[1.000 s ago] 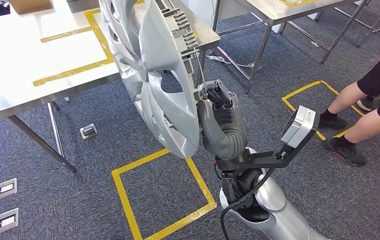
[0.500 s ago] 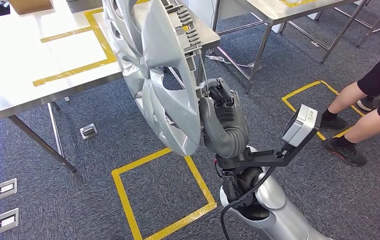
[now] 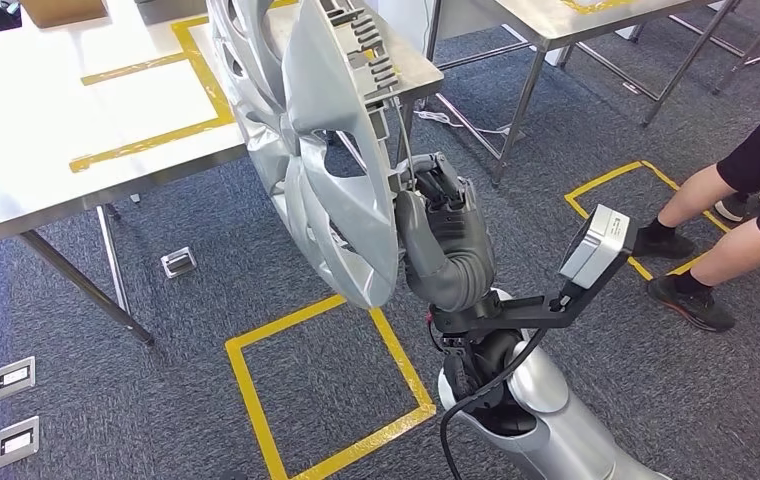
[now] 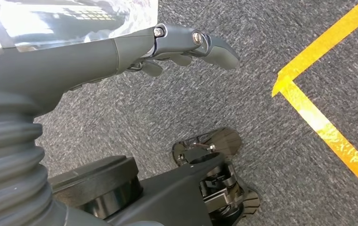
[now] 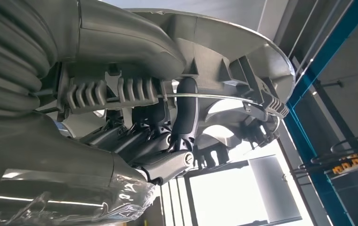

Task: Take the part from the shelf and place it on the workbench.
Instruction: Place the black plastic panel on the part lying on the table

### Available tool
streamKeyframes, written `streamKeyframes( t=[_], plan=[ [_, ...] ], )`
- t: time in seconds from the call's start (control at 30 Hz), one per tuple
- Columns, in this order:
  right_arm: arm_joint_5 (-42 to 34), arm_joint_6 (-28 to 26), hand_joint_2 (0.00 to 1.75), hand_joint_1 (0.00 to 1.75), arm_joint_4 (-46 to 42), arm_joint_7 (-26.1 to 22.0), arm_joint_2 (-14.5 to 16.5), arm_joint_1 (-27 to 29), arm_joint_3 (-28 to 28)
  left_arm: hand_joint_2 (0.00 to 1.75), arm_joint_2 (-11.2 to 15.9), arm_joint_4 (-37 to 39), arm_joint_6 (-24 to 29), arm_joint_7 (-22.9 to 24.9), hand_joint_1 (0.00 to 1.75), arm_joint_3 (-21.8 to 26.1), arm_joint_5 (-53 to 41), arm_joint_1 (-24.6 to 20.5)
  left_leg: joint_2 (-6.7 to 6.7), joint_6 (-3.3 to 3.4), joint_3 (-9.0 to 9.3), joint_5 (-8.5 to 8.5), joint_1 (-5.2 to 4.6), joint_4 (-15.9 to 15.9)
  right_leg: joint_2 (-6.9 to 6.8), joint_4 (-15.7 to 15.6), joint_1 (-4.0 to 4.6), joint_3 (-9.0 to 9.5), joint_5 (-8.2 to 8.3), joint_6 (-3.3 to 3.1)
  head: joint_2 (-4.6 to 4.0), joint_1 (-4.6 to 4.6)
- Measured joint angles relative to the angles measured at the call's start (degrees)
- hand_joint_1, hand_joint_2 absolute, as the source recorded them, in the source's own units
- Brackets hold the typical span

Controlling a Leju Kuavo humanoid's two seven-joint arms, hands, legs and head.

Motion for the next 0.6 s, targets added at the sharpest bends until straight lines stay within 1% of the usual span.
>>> streamKeyframes(
  t=[0.03,0.07,0.1,0.13,0.17,0.2,0.23,0.27,0.3,0.33,0.37,0.4,0.47,0.53,0.57,0.6],
  plan=[
    [-0.02,0.00,1.75,1.75,0.01,-0.02,0.05,-0.08,-0.01,1.75,-0.01,0.00,0.00,0.00,0.00,0.00,0.01,-0.01,0.01,0.25,0.31,0.07,0.15,-0.33,0.23,0.82,-0.02,-0.31,-0.54,0.11,0.00,0.04],
    [-0.03,0.01,1.75,1.75,0.02,-0.04,0.09,-0.14,-0.02,1.75,-0.02,0.00,0.00,0.00,0.00,0.00,0.02,-0.04,0.02,0.50,0.65,0.12,0.32,-0.65,0.52,2.85,-0.03,-1.25,-1.57,0.17,0.00,0.18],
    [-0.05,0.01,1.75,1.75,0.04,-0.07,0.10,-0.16,-0.02,1.75,-0.03,0.00,0.00,0.00,0.00,0.00,0.02,-0.07,0.02,0.66,0.90,0.07,0.42,-0.78,0.81,6.07,-0.06,-2.94,-2.98,0.16,0.00,0.34],
    [-0.08,0.02,1.75,1.75,0.07,-0.09,0.10,-0.16,-0.02,1.75,-0.04,0.00,0.00,0.01,0.00,0.00,0.02,-0.08,0.01,0.77,1.03,-0.06,0.43,-0.78,1.00,10.11,-0.06,-5.24,-4.55,0.18,0.00,0.45],
    [-0.10,0.02,1.75,1.75,0.11,-0.10,0.10,-0.12,-0.01,1.75,-0.05,0.00,0.00,0.01,0.00,0.00,0.02,-0.05,-0.04,0.81,1.19,-0.24,0.41,-0.76,1.06,13.85,-0.07,-7.54,-5.59,0.21,0.00,0.57],
    [-0.13,0.02,1.75,1.75,0.16,-0.10,0.10,-0.07,-0.01,1.75,-0.05,0.00,0.00,0.01,0.00,0.00,0.02,0.01,-0.14,0.73,1.44,-0.47,0.41,-0.75,1.06,16.09,-0.07,-9.19,-5.59,0.23,0.00,0.61],
    [-0.14,0.02,1.75,1.75,0.21,-0.10,0.10,-0.04,0.01,1.75,-0.06,0.00,0.00,0.01,0.00,0.00,0.02,0.07,-0.30,0.58,1.81,-0.78,0.43,-0.73,1.07,16.17,-0.07,-9.81,-4.35,0.18,0.00,0.64],
    [-0.15,0.01,1.75,1.75,0.27,-0.09,0.10,-0.01,0.01,1.75,-0.07,-0.01,0.00,0.01,0.00,0.00,0.02,0.11,-0.48,0.35,2.33,-1.16,0.49,-0.71,1.07,13.92,-0.08,-9.27,-2.00,0.09,0.00,0.69],
    [-0.17,0.01,1.75,1.75,0.31,-0.08,0.10,0.01,0.01,1.75,-0.09,-0.01,0.00,0.01,0.00,0.00,0.02,0.13,-0.64,0.07,2.90,-1.61,0.56,-0.69,1.09,10.10,-0.09,-7.97,0.75,-0.04,0.00,0.73],
    [-0.18,0.01,1.75,1.75,0.37,-0.08,0.10,0.00,0.01,1.75,-0.09,-0.01,0.00,0.01,0.00,0.00,0.02,0.12,-0.78,-0.28,3.33,-2.06,0.56,-0.66,1.23,6.66,-0.01,-6.57,2.71,-0.24,0.00,0.72],
    [-0.19,0.01,1.75,1.75,0.41,-0.10,0.10,-0.03,0.01,1.75,-0.10,-0.01,0.00,0.01,0.00,0.00,0.02,0.10,-0.88,-0.67,3.53,-2.40,0.55,-0.58,1.37,3.88,0.09,-5.42,3.63,-0.55,0.00,0.69],
    [-0.20,0.02,1.75,1.75,0.45,-0.14,0.11,-0.03,0.01,1.75,-0.10,0.00,0.00,0.01,0.00,0.00,0.02,0.09,-0.94,-1.05,3.54,-2.62,0.54,-0.54,1.52,2.45,0.22,-4.82,3.65,-0.91,0.00,0.62],
    [-0.20,0.02,1.75,1.75,0.49,-0.19,0.13,0.00,0.01,1.75,-0.11,0.00,-0.07,0.01,0.00,-0.01,-0.01,0.06,-0.98,-1.80,3.52,-2.81,0.63,-0.67,1.67,1.95,0.45,-4.56,2.65,-1.75,0.00,0.55],
    [-0.20,0.02,1.75,1.75,0.54,-0.19,0.15,0.09,0.01,1.75,-0.11,0.00,-0.14,0.04,0.00,-0.01,-0.05,0.01,-0.83,-2.38,3.53,-3.56,0.74,-0.17,1.56,1.69,0.36,-4.15,2.28,-2.49,0.00,0.47],
    [-0.20,0.01,1.75,1.75,0.57,-0.19,0.16,0.11,-0.01,1.75,-0.11,0.00,-0.14,0.05,0.00,-0.01,-0.08,-0.04,-0.75,-2.49,2.78,-4.50,0.72,1.58,1.42,1.46,0.28,-3.77,2.10,-2.85,0.00,0.34],
    [-0.20,0.01,1.75,1.75,0.61,-0.21,0.16,0.14,-0.02,1.75,-0.10,0.01,-0.14,0.07,0.00,0.00,-0.10,-0.06,-0.66,-2.51,1.30,-5.78,0.69,4.52,1.29,1.29,0.26,-3.37,1.88,-3.17,0.00,0.22]
  ],
)
